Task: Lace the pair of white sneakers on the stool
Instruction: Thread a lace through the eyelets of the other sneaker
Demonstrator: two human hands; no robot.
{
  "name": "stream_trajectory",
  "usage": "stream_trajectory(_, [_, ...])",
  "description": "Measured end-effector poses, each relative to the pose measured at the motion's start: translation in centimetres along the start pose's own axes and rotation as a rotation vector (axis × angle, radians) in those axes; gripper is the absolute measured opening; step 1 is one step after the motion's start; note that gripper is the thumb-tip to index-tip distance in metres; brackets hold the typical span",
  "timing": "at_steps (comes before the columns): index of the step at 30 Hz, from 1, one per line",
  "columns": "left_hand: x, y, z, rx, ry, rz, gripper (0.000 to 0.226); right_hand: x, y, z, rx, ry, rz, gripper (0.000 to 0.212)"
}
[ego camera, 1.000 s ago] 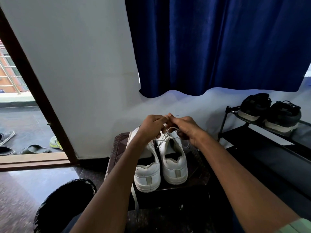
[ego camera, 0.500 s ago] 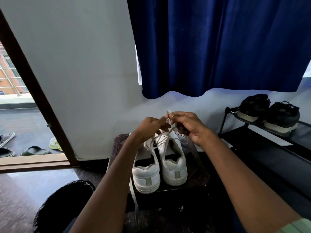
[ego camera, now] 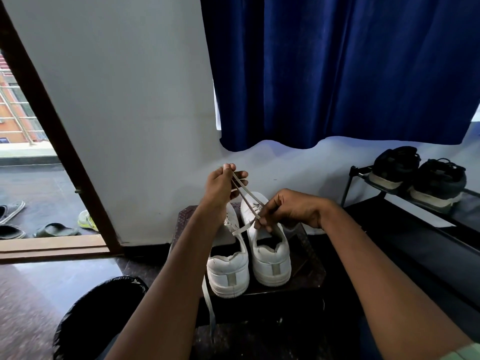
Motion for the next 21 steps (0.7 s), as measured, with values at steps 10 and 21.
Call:
stream_trajectory(10, [-0.8, 3.7, 0.9, 0.23, 0.352, -0.364, 0.032, 0.5, -5.6, -0.3, -0.692, -0.177, -0.388, 0.019])
stream_trajectory(21, [1.1, 5.2, 1.6, 0.373, 0.429, -0.678, 0.036, 0.6, -3.7, -0.6, -0.591, -0.112, -0.877, 0.015])
Point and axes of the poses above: each hand's wrist, its own z-axis away from the middle knuckle, its own y-axis out of the palm, x = y × z, the point moved 9 cm from there along -z, towards the middle knuckle, and after that the axes turned 7 degrees about -x, right-handed, at the moved point
